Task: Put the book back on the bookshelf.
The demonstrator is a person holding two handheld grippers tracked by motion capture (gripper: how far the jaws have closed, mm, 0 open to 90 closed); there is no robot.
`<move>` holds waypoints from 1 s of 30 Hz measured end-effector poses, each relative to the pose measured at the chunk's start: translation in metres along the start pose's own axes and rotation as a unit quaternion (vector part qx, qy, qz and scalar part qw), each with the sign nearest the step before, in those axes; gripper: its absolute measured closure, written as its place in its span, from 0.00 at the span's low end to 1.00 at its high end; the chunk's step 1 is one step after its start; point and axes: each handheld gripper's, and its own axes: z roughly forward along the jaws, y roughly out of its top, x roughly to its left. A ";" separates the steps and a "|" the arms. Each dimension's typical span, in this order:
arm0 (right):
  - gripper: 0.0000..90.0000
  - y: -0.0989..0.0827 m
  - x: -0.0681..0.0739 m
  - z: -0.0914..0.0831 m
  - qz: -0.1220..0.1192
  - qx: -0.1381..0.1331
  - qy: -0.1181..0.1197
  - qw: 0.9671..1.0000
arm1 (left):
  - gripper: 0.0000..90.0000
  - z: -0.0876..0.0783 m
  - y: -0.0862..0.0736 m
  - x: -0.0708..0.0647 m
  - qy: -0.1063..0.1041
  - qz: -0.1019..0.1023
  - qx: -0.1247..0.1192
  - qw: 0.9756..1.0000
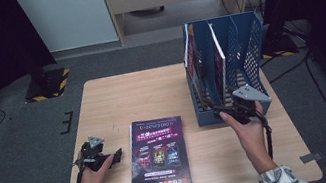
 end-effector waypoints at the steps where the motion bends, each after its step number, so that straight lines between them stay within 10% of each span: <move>1: 0.14 -0.003 0.003 0.000 0.000 0.001 0.005 1.000 | 0.00 0.000 0.000 0.000 0.000 0.000 0.000 1.000; 18: 0.22 -0.024 0.057 0.009 -0.023 0.034 0.105 0.994 | 0.05 -0.003 0.000 0.001 -0.005 0.004 -0.005 1.000; 30: 0.21 -0.052 0.085 0.019 -0.037 0.090 0.144 0.985 | 0.12 -0.021 0.008 -0.013 -0.045 0.017 -0.046 0.998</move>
